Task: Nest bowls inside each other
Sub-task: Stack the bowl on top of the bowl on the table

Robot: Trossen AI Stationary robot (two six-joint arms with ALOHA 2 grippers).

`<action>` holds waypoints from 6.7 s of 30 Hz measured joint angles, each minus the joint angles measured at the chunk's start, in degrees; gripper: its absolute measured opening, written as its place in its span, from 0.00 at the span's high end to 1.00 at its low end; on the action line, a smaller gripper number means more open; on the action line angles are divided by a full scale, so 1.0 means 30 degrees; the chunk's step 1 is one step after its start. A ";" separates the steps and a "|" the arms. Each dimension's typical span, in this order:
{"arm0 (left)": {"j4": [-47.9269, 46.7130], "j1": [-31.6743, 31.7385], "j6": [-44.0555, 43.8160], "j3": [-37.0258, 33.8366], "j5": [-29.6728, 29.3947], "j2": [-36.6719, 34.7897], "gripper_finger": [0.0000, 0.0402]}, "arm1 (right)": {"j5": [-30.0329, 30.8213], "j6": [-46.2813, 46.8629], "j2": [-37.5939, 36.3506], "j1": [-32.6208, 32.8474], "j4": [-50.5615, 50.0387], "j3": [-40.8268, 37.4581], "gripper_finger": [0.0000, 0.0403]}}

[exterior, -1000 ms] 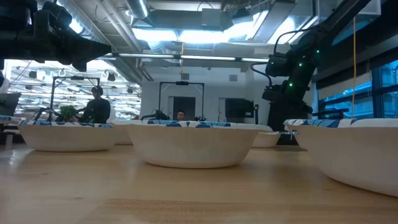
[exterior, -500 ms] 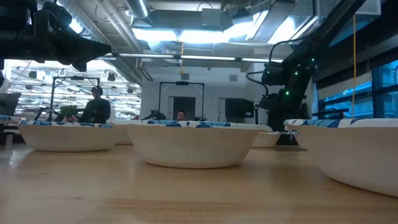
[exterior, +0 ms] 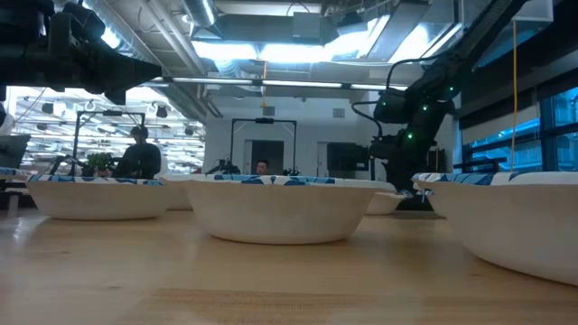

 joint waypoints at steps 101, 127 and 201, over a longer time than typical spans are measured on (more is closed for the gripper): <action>-0.0006 0.0002 0.0044 0.0000 -0.0007 0.0006 1.00 | -0.4238 -0.0716 0.4765 0.5093 -0.1805 0.7584 0.62; -0.0021 0.0007 0.0067 0.0000 -0.0015 0.0006 1.00 | -0.0634 -0.2950 -0.1788 0.3059 -0.6437 0.7224 0.50; -0.0021 0.0001 0.0696 -0.0002 -0.0015 0.0001 1.00 | 0.3453 0.3999 -1.0881 -0.1960 -1.3290 -0.4422 0.50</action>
